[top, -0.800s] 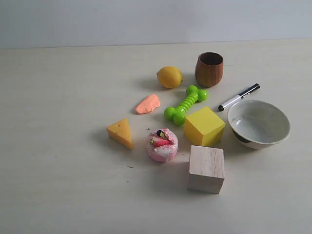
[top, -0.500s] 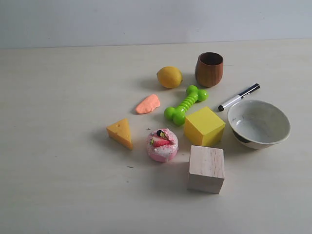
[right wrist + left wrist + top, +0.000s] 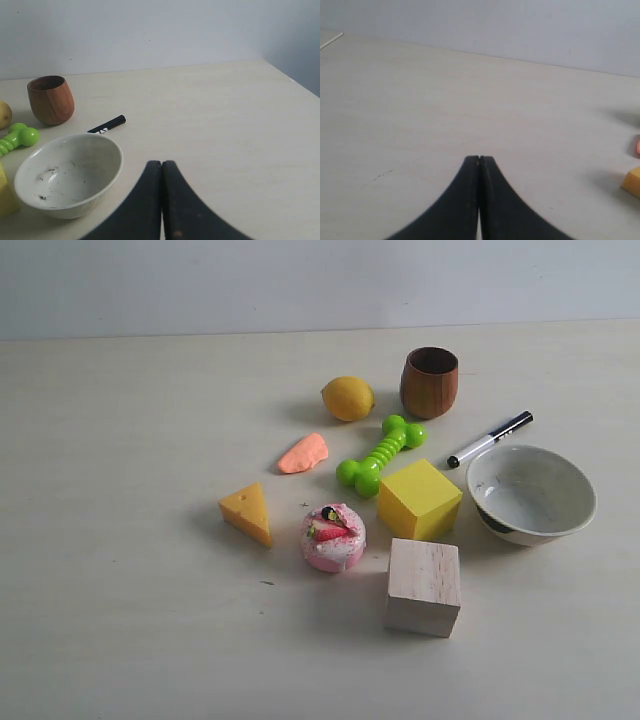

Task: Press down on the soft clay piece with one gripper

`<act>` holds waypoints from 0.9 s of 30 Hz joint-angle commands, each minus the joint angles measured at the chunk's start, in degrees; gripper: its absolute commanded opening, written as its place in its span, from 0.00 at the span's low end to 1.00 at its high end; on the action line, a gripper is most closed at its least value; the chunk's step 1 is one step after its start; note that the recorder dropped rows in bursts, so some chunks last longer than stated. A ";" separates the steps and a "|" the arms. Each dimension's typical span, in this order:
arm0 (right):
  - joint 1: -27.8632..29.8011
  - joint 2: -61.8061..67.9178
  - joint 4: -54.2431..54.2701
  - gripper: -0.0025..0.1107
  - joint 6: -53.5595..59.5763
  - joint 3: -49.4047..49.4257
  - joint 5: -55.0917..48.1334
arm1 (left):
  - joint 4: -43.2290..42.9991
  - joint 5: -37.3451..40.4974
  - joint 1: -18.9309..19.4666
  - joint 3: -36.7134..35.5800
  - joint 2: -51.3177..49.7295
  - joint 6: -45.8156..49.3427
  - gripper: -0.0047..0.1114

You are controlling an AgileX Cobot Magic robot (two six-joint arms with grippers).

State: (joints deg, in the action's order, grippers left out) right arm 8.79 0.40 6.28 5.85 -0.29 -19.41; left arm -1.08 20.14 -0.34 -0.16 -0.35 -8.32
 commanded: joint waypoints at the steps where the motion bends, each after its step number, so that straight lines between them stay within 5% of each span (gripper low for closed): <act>1: 0.22 -0.40 -0.18 0.02 0.06 0.29 0.20 | 0.00 -5.56 -0.24 0.16 0.35 -1.06 0.04; 7: 0.22 -0.40 -0.18 0.02 0.06 0.29 0.20 | 0.00 -18.10 -0.24 0.16 0.35 -7.68 0.04; 15: 0.22 -0.40 -0.18 0.02 0.06 0.29 0.20 | 0.00 -22.66 -0.24 2.85 0.35 -21.69 0.04; 21: 0.22 -0.40 -0.18 0.02 0.06 0.29 0.20 | -0.22 -44.91 -0.24 3.01 0.35 -22.34 0.04; 23: 0.22 -0.40 -0.18 0.02 0.06 0.29 0.20 | -3.41 -47.78 -0.24 3.60 0.35 -22.09 0.04; 27: 0.22 -0.40 -0.18 0.02 0.06 0.29 0.20 | -24.26 -40.54 -0.24 9.23 0.18 -29.66 0.04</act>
State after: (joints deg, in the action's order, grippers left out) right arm 8.79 0.40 6.28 5.85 -0.29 -19.41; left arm -12.59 -22.65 -0.34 5.63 -0.30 -32.12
